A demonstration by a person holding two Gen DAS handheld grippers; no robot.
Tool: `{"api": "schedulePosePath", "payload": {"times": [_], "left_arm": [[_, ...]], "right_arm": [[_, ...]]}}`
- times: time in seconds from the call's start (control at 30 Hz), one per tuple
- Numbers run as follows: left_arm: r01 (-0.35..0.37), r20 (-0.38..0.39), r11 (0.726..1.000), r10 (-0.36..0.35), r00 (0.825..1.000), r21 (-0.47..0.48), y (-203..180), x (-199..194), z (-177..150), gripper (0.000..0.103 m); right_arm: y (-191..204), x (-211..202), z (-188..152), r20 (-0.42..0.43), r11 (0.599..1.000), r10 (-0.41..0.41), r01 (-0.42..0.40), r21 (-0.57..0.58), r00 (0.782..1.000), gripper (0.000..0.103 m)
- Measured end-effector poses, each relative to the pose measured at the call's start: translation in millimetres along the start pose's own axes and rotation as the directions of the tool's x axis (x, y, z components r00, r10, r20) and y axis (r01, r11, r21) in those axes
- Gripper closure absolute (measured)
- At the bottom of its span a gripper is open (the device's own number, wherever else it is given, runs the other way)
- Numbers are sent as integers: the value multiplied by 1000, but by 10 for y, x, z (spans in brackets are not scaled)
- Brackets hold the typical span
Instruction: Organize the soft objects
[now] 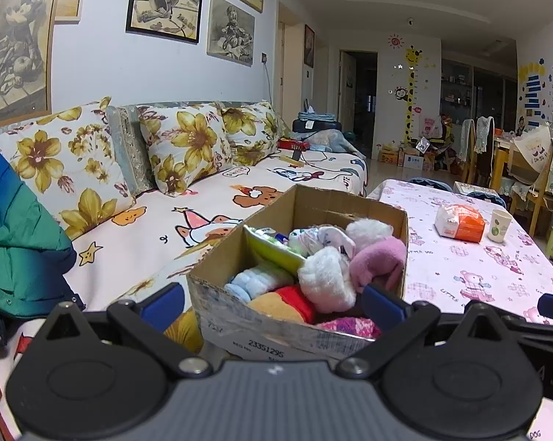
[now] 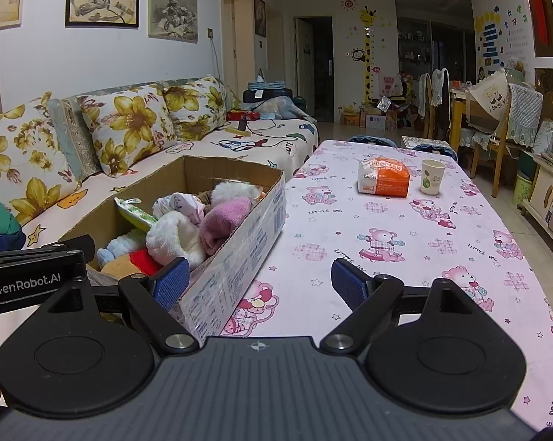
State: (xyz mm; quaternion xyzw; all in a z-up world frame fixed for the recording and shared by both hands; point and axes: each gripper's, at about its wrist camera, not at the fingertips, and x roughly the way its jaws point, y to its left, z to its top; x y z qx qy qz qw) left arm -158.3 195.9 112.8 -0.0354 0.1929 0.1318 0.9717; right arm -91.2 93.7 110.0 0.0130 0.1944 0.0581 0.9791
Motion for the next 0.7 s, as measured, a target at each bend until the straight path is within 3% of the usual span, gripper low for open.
{"api": "schedulePosePath", "payload": {"times": [0.53, 0.7], "left_arm": [[-4, -15, 999, 4, 1000, 35, -161, 138, -99, 1], [17, -3, 999, -17, 1000, 49, -380, 148, -33, 1]], "right_arm": [[-177, 84, -105, -43, 999, 15, -14, 34, 999, 0], [-467, 66, -23, -20, 995, 3, -1, 99, 1000, 0]]}}
